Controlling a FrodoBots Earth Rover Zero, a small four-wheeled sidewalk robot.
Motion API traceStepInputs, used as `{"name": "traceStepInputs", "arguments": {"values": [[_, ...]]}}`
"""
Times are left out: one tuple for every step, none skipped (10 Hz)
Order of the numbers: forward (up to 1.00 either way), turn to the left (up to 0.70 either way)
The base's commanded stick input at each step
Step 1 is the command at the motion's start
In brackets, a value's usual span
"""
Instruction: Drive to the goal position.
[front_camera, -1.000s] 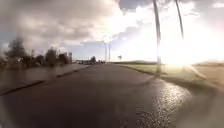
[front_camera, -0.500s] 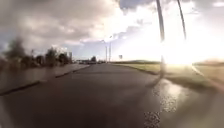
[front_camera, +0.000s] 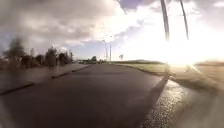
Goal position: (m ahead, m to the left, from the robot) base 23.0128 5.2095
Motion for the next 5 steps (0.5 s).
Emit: {"name": "traceStepInputs", "arguments": {"values": [[0.7, 0.0], [0.7, 0.0], [0.7, 0.0], [0.7, 0.0], [0.7, 0.0]]}}
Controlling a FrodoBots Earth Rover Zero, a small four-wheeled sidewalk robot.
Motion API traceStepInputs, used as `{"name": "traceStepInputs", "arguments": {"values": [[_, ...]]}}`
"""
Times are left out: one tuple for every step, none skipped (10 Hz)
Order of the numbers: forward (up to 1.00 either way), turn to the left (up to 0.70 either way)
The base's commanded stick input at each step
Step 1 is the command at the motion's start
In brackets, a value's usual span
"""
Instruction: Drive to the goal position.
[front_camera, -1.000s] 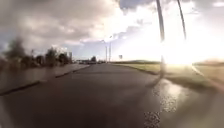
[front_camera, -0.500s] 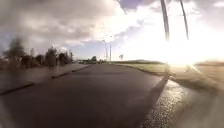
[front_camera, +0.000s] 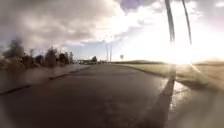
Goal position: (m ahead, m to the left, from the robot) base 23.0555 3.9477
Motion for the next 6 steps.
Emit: {"name": "traceStepInputs", "arguments": {"values": [[0.7, 0.0], [0.7, 0.0], [0.7, 0.0], [0.7, 0.0], [0.7, 0.0], [0.7, 0.0]]}}
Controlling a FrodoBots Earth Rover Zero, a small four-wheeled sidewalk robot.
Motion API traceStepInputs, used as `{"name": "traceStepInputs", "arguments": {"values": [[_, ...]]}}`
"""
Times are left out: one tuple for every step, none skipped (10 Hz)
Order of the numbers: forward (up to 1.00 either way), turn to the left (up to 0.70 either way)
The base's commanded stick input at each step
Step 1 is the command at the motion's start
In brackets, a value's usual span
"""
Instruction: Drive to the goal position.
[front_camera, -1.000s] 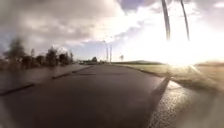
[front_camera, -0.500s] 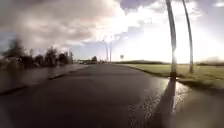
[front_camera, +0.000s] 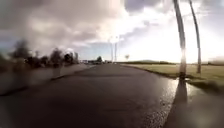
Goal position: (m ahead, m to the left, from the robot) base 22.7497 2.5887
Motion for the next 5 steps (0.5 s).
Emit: {"name": "traceStepInputs", "arguments": {"values": [[0.7, 0.0], [0.7, 0.0], [0.7, 0.0], [0.7, 0.0], [0.7, 0.0]]}}
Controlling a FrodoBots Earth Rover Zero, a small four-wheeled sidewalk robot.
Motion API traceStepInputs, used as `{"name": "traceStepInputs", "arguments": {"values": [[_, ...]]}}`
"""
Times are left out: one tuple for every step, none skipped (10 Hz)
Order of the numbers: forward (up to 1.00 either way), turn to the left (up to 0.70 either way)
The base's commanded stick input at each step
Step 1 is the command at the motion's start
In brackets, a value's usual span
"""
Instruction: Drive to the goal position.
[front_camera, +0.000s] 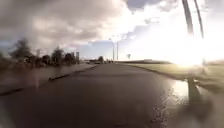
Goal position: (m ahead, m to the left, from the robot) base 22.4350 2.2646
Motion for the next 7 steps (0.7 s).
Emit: {"name": "traceStepInputs", "arguments": {"values": [[0.7, 0.0], [0.7, 0.0], [0.7, 0.0], [0.7, 0.0], [0.7, 0.0], [0.7, 0.0], [0.7, 0.0]]}}
